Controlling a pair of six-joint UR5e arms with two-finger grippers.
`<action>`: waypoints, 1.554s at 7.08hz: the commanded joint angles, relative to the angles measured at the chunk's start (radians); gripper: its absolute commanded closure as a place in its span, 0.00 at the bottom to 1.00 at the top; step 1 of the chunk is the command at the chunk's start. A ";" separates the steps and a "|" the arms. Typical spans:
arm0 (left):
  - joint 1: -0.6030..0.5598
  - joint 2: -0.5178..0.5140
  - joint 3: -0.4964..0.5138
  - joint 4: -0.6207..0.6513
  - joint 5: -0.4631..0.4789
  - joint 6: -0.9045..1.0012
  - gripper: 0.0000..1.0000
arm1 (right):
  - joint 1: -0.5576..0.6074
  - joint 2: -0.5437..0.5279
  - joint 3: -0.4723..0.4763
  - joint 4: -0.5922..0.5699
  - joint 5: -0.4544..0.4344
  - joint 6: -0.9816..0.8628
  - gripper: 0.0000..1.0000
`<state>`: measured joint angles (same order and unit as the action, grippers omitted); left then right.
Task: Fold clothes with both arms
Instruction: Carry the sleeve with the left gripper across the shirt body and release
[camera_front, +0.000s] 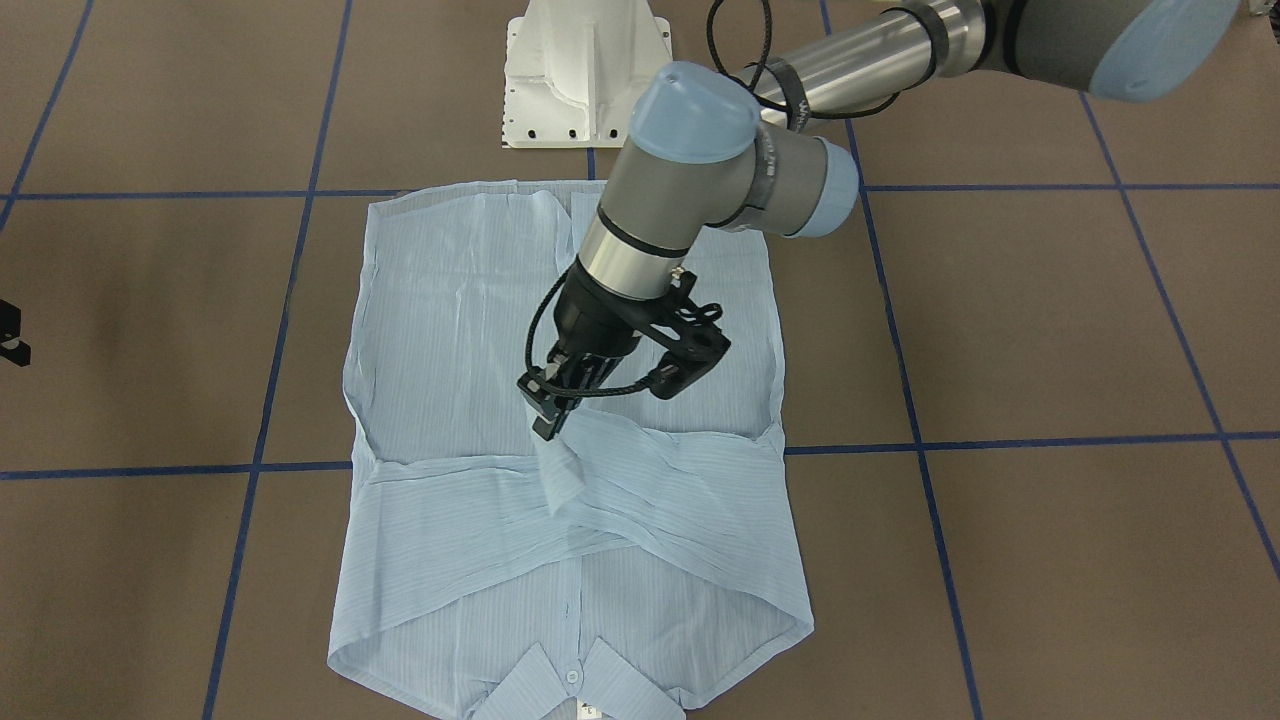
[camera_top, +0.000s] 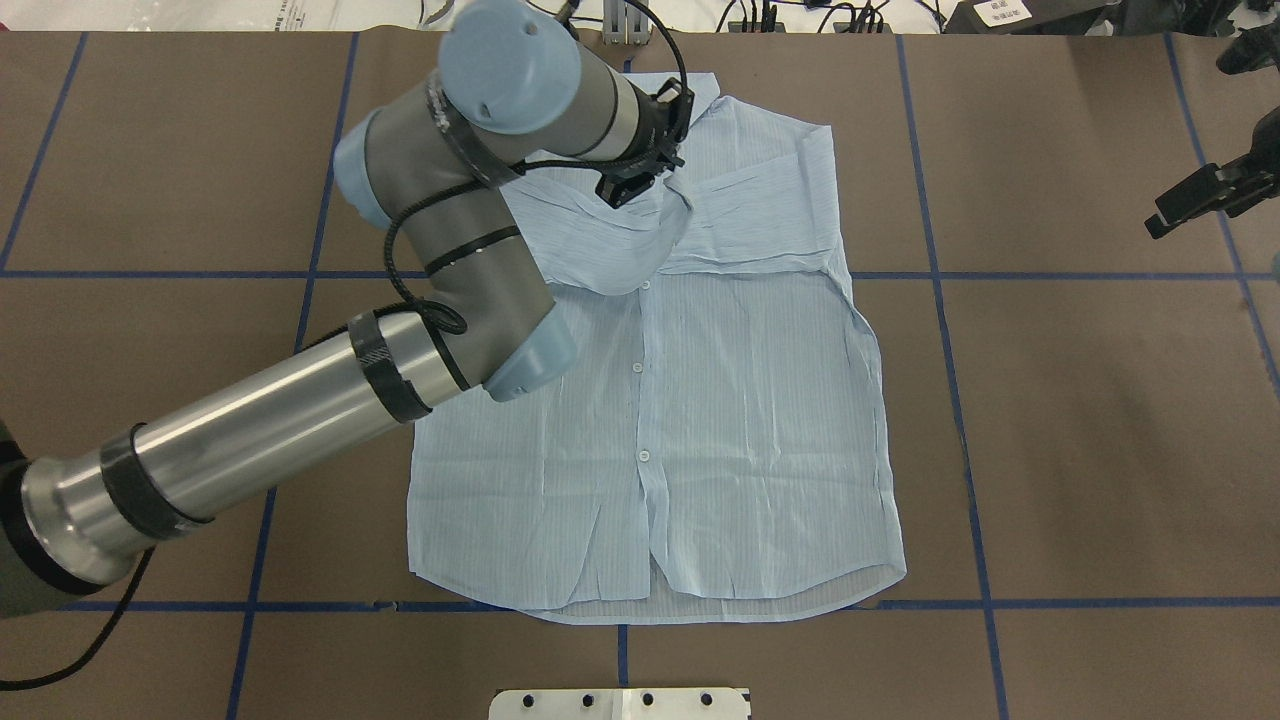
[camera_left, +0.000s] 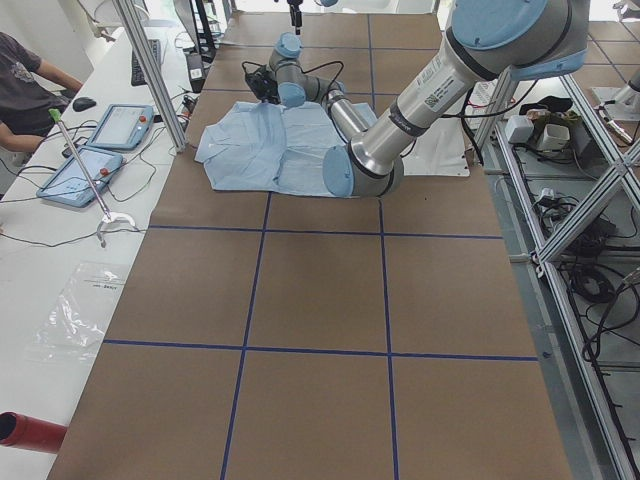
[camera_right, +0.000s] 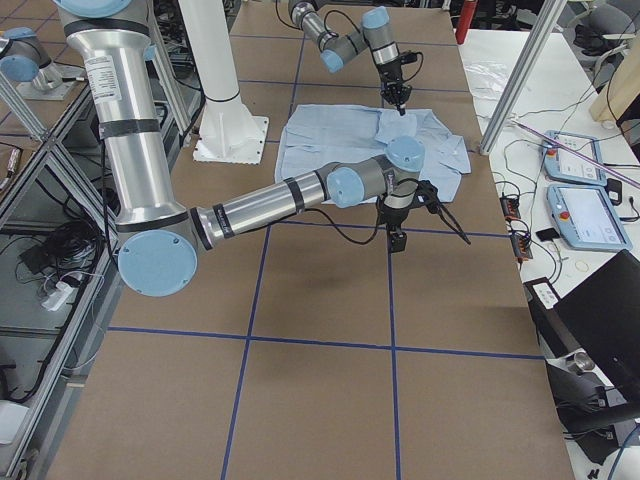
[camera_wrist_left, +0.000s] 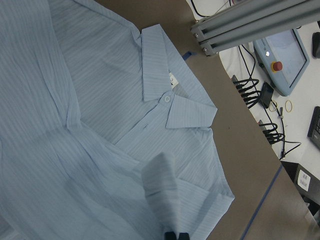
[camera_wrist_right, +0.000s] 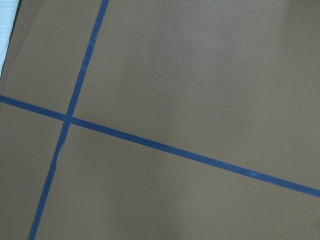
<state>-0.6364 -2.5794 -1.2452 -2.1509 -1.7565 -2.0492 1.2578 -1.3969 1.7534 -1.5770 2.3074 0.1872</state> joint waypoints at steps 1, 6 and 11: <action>0.154 -0.112 0.169 -0.075 0.122 -0.003 1.00 | 0.005 -0.011 -0.002 0.000 0.001 0.000 0.00; 0.166 -0.058 0.121 -0.189 0.106 0.216 0.00 | 0.006 -0.014 0.009 0.005 0.050 0.020 0.00; 0.106 0.360 -0.507 0.266 -0.011 0.553 0.00 | -0.191 -0.017 0.040 0.298 -0.011 0.552 0.00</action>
<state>-0.5265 -2.3257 -1.5816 -2.0231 -1.7655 -1.5925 1.1429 -1.4116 1.7826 -1.3818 2.3353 0.5638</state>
